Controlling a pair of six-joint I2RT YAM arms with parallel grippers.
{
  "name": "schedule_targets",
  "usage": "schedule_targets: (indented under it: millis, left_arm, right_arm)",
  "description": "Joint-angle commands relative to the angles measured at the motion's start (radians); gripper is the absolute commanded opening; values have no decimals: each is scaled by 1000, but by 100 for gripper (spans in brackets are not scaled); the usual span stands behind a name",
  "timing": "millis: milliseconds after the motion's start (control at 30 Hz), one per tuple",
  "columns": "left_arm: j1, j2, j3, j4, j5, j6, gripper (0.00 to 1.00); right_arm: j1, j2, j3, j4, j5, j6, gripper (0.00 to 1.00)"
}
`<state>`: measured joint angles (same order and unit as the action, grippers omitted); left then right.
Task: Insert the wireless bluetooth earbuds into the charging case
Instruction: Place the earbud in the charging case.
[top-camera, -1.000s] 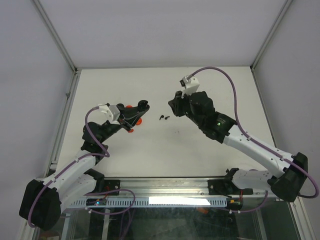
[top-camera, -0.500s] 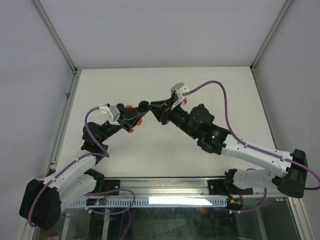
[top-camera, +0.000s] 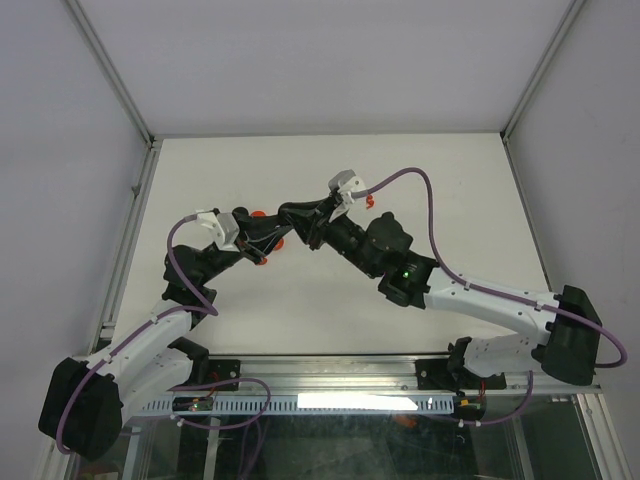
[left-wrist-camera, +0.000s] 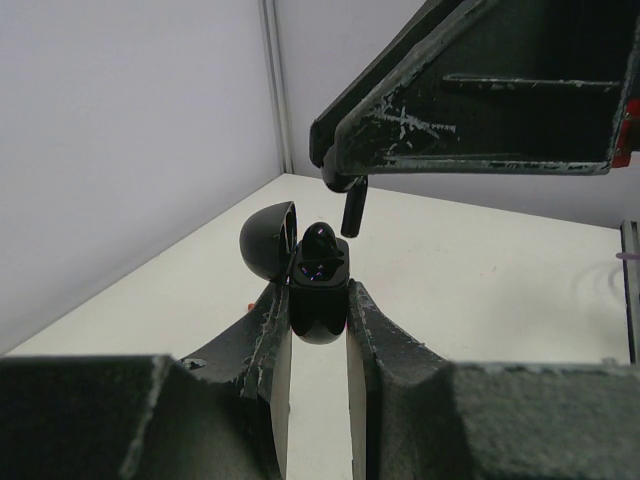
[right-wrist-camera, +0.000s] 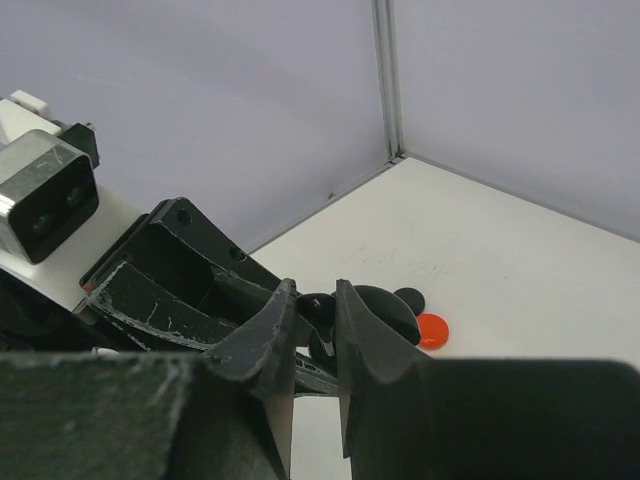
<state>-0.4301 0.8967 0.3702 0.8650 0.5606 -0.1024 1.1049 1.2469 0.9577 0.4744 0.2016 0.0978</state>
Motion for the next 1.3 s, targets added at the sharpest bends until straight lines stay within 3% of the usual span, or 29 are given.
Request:
schedule_targets:
  millis: [0,1233,1267]
  left_arm:
    - [6,-7,10,71,31,-14,0]
    - [7,-16,9,67,10,-25,0]
    - [7,-15,10,66,11,-25,0]
  right_arm:
    - [6,6,5,84,23,-15,15]
    - [7,21,-1,13,31,-22,15]
    - [7,20,1,8,31,-45,32]
